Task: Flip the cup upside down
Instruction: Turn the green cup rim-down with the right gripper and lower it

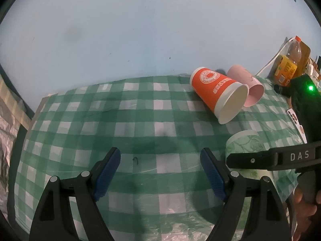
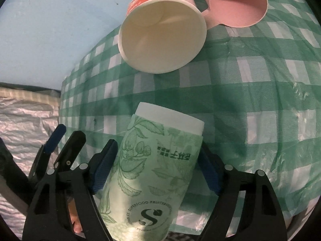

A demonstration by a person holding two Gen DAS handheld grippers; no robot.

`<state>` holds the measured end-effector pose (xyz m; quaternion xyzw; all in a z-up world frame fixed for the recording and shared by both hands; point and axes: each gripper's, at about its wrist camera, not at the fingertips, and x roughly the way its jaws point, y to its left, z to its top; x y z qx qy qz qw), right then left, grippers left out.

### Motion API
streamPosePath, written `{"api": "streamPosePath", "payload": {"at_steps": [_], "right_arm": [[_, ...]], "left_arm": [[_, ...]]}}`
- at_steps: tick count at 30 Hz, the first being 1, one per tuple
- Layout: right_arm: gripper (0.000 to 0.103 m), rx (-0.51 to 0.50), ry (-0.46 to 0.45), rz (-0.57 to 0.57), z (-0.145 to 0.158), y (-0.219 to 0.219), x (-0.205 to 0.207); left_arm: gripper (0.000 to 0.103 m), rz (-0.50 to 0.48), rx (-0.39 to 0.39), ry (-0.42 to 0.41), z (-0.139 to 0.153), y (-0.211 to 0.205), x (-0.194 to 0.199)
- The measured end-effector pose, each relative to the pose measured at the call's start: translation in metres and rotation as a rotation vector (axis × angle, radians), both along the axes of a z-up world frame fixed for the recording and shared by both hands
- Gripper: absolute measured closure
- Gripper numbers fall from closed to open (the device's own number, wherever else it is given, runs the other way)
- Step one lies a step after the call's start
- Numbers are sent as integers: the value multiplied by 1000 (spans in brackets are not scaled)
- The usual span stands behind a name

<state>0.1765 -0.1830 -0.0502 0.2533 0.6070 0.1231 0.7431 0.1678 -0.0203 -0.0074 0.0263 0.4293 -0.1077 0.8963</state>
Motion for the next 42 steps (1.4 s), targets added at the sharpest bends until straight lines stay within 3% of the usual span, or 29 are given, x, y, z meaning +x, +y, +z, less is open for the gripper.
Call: {"api": "streamPosePath", "payload": {"at_steps": [4,10,19,24,32,35,42], "right_arm": [[31,23,-24,18,-1,1,0],[32,14,-133,39,12,-4,-11],[33,-91,-478,102,51,-9,-54],[33,-181,-679,102,68,-4,-69],[33,-438,-975,50,87,13,-84],[33,-485,-1011,47,93,13,-89],[33,-557,-1012,50,98,21,-96]], "left_arm": [[20,3,-18,3,1,4,0],[20,7,-44,0,2,8,-4],[20,1,-99,-13,3,9,-18],[20,2,-90,-52,9,6,-31],[19,21,-45,-141,14,6,-53],[13,44,-37,-175,14,7,-59],[13,81,-60,-225,8,10,-65]]}}
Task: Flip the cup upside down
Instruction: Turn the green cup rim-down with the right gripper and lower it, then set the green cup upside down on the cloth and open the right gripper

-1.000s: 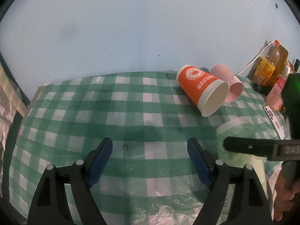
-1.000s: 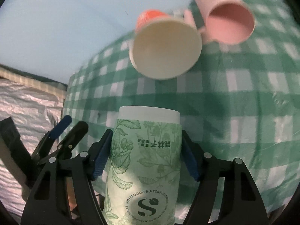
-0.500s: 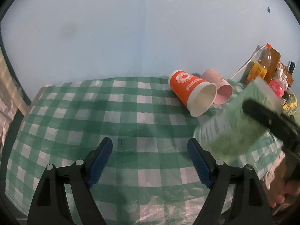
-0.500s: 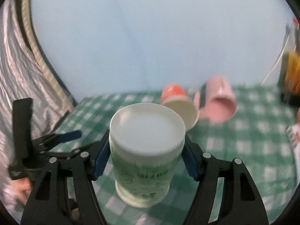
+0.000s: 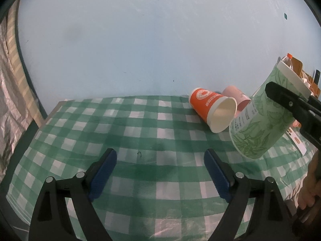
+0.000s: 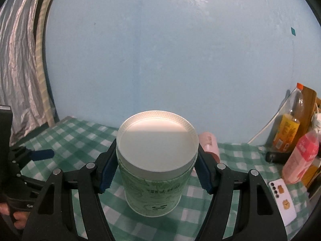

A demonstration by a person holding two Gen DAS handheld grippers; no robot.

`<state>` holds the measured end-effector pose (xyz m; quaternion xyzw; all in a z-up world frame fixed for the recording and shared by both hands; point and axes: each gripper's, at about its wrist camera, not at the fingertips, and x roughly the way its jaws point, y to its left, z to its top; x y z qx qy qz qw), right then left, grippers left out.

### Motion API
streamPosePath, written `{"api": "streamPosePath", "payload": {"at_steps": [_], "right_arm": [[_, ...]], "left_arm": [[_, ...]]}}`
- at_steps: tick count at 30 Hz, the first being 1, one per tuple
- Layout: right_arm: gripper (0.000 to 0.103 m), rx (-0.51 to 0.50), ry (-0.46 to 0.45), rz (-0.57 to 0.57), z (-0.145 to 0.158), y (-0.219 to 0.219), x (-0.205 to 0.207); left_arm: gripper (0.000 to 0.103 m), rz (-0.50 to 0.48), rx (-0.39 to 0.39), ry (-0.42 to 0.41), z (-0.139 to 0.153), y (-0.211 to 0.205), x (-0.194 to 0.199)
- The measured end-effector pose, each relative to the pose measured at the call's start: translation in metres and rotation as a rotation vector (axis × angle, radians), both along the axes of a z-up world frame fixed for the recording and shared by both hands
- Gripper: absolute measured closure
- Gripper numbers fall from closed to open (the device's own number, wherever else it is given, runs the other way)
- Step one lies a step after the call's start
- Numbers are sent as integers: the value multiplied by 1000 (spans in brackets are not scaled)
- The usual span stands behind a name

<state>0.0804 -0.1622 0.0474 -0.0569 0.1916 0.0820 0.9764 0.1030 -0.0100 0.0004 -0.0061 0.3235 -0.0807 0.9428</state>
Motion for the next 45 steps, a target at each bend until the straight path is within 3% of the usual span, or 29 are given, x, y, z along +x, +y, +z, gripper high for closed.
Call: {"api": "streamPosePath", "payload": {"at_steps": [15,22,27,31,35,40,45], "right_arm": [[33,-35,71,-14,-14,3,5],[33,-79,118,-4,-30,13,15],[33,-49,180,11,-38,11,25],[33,-37,159,4,-34,8,22],[21,-37,113,7,-26,8,14],[20,-13,44,9,-11,3,-7],[20,5,-46,16,5,-3,-40]], "left_arm": [[10,81,-15,-41,-8,12,1],[10,78,-11,-19,-13,11,4],[10,72,-4,-30,-12,8,1],[10,71,-10,-37,-11,8,0],[10,74,-20,-52,-8,10,-4],[10,92,-42,-94,-1,15,-14],[1,110,-62,-161,7,20,-33]]}}
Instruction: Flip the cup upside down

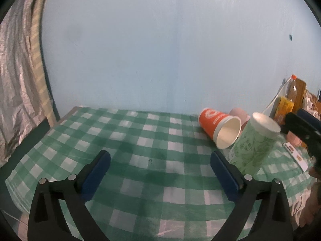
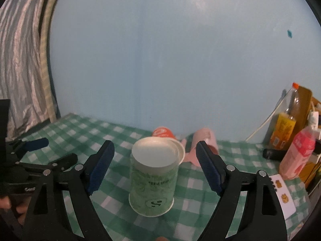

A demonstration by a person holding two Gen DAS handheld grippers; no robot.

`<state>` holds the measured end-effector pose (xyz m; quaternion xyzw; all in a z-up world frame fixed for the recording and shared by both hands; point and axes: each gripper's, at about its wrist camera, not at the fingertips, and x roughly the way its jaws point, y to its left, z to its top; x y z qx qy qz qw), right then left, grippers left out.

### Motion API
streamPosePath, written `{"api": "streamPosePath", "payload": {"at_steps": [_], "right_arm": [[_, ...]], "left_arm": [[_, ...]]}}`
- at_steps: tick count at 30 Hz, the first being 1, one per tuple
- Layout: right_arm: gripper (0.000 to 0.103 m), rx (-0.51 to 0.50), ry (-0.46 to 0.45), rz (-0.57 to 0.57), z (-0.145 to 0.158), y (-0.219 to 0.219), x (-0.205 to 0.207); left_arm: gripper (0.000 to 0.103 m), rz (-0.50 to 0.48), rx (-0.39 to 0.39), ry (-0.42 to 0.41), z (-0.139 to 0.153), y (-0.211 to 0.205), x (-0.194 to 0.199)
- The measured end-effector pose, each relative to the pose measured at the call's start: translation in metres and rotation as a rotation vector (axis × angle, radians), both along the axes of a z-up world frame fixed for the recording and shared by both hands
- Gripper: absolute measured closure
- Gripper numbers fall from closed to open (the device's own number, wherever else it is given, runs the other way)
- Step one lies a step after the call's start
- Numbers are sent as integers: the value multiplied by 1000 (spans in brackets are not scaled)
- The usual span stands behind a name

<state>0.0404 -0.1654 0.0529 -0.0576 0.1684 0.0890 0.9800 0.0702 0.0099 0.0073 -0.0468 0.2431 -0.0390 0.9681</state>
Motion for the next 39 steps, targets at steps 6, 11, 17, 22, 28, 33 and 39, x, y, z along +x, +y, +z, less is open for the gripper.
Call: {"api": "streamPosePath", "payload": {"at_steps": [6,11,17,22,28,33,39], "right_arm": [[17,32,-63,-16,10,-11,-33],[17,70,-75,-22,8,-22,-47],[17,96,-44,-18,-2,-30,-54],[17,126,-45,-40,-6,-36,-56],[17,149,-12,-77,-12,-42,-50],[17,131,2,-79,-14,-38,-50],[16,118,0,-75,-14,-36,-52]], "left_arm": [[1,-6,-4,-48,6,-2,-23],[1,11,36,-130,12,-11,-46],[0,1,81,-176,12,-22,-59],[0,1,100,-204,10,-26,-67],[0,16,94,-226,12,-24,-73],[0,22,102,-207,12,-23,-71],[0,39,118,-199,10,-24,-71]]}}
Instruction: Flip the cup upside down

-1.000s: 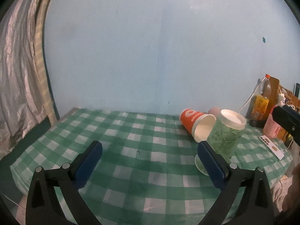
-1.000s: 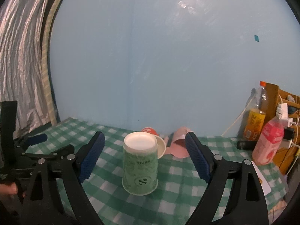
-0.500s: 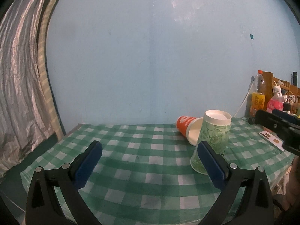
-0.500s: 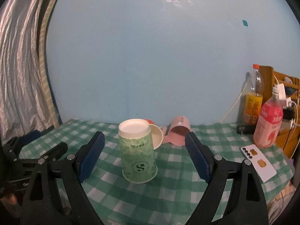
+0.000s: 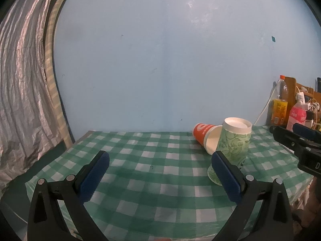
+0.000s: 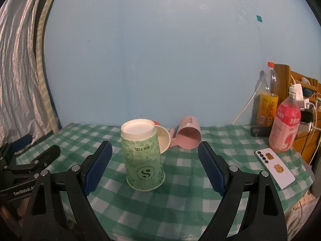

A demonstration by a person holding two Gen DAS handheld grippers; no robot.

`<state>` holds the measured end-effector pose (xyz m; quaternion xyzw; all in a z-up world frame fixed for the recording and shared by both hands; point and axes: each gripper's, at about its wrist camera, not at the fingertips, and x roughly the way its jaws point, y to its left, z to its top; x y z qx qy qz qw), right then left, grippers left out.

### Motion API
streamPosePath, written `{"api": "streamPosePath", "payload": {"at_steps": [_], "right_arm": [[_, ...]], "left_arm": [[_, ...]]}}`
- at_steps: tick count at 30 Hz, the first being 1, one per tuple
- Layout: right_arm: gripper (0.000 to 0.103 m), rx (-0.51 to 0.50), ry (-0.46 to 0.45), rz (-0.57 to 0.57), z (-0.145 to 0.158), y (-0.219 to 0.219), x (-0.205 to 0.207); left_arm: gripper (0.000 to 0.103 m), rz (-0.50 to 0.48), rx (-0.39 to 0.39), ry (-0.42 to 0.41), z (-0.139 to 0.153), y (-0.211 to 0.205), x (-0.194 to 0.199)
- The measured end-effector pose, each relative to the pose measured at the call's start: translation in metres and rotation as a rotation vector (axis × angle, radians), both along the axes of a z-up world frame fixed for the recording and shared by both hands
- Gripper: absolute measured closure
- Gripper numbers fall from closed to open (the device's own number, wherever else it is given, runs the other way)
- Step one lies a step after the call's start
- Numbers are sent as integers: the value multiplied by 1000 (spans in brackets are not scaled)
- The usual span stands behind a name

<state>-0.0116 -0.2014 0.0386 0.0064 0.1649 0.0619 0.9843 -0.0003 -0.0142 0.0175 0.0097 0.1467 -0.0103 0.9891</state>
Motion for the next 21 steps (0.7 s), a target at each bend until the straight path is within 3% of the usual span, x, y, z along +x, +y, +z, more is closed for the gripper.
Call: {"api": "streamPosePath", "payload": {"at_steps": [21], "right_arm": [[16,2,17,0,-2,0,2]], "left_arm": [[0,4,10,1,-2,-3,0]]}}
